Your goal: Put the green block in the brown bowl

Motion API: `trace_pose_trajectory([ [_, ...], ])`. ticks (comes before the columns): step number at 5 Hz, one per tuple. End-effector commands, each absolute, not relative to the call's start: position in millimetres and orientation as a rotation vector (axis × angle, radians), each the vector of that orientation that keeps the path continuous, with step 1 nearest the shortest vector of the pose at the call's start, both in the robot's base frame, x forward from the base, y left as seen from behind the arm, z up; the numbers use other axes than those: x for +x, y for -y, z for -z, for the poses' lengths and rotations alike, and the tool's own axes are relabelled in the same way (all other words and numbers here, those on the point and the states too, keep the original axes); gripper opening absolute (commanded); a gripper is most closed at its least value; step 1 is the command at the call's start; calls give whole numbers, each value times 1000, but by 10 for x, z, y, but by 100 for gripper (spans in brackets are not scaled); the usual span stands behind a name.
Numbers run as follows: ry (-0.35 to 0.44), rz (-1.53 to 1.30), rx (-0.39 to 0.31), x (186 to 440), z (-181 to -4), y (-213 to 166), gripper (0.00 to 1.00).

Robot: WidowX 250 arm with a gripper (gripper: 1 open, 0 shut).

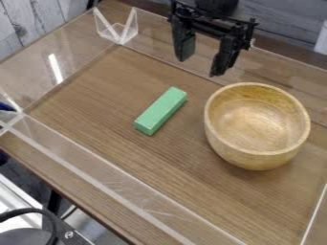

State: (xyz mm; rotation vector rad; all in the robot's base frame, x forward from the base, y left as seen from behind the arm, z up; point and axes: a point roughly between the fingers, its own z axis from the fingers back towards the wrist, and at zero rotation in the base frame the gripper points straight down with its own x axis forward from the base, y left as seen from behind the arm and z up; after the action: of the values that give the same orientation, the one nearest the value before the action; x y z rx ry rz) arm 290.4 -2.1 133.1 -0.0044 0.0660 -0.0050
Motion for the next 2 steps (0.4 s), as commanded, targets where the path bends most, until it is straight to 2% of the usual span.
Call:
trace_pose_trajectory([
  [1,-83,9,10,2827,-1241,-103,100],
  [2,-106,14,26,2696,-1094,-258,100],
])
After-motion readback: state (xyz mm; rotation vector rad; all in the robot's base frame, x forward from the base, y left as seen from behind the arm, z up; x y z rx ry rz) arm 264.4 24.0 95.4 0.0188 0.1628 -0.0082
